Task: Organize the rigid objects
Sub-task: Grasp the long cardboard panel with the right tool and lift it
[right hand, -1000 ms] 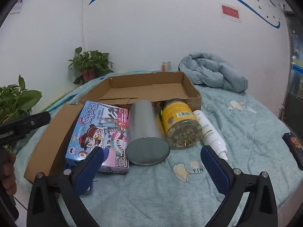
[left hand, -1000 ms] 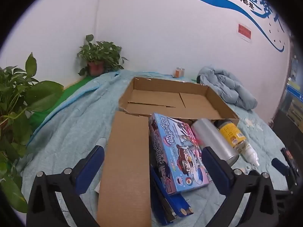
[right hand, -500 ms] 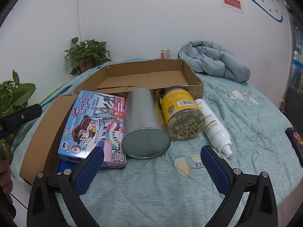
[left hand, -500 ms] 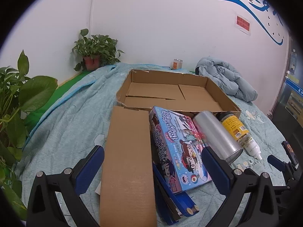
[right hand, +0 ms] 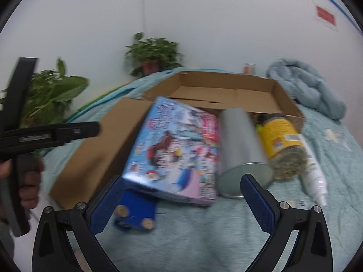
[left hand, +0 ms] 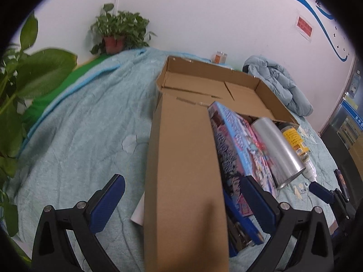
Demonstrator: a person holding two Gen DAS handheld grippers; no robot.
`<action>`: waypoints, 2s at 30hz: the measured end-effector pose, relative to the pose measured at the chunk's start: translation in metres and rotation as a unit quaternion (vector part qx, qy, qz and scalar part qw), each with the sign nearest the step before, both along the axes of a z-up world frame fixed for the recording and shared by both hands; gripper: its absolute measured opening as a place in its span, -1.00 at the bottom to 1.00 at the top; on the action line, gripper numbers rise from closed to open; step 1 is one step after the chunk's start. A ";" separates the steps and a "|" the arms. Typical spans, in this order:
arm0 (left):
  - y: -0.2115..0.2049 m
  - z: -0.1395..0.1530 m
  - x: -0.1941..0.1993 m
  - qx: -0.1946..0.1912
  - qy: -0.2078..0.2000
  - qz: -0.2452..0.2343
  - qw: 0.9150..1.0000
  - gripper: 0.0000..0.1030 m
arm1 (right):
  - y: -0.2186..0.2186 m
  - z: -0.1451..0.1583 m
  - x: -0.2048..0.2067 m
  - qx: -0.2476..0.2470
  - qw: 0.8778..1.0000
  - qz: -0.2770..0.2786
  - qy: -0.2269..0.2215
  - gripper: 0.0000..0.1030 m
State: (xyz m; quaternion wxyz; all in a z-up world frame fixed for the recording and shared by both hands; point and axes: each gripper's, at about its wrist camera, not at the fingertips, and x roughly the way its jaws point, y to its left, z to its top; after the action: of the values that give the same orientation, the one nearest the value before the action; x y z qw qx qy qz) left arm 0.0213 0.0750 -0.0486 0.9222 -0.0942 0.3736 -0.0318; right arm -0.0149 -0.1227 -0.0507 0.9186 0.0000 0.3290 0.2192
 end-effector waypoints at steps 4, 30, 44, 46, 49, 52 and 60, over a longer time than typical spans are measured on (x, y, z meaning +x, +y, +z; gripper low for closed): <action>0.011 -0.015 -0.003 -0.033 0.027 -0.012 0.999 0.98 | 0.025 0.001 -0.009 0.057 0.994 0.083 0.041 1.00; 0.049 -0.054 0.001 -0.180 0.126 -0.084 0.972 0.62 | 0.129 0.008 0.004 0.029 0.978 0.178 0.109 0.75; 0.043 -0.048 0.012 -0.156 0.145 -0.103 0.972 0.58 | 0.156 -0.002 0.025 0.056 0.960 0.209 0.176 0.79; 0.044 -0.049 0.013 -0.159 0.150 -0.104 0.970 0.57 | 0.157 -0.003 0.025 0.052 0.962 0.202 0.175 0.79; 0.043 -0.050 0.015 -0.160 0.153 -0.108 0.969 0.58 | 0.146 -0.009 0.025 0.063 0.961 0.185 0.194 0.79; 0.045 -0.051 0.015 -0.162 0.149 -0.112 0.969 0.58 | 0.138 -0.020 0.029 0.052 0.965 0.167 0.195 0.80; 0.047 -0.051 0.019 -0.157 0.155 -0.129 0.967 0.58 | 0.151 -0.041 0.057 0.059 0.958 0.158 0.230 0.91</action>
State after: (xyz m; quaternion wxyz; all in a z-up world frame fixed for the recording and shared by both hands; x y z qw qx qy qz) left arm 0.0403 0.1215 -0.1000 0.8150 -0.1925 0.5111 -0.1938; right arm 0.0417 0.0282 -0.0917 0.7700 0.0533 0.5140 0.3743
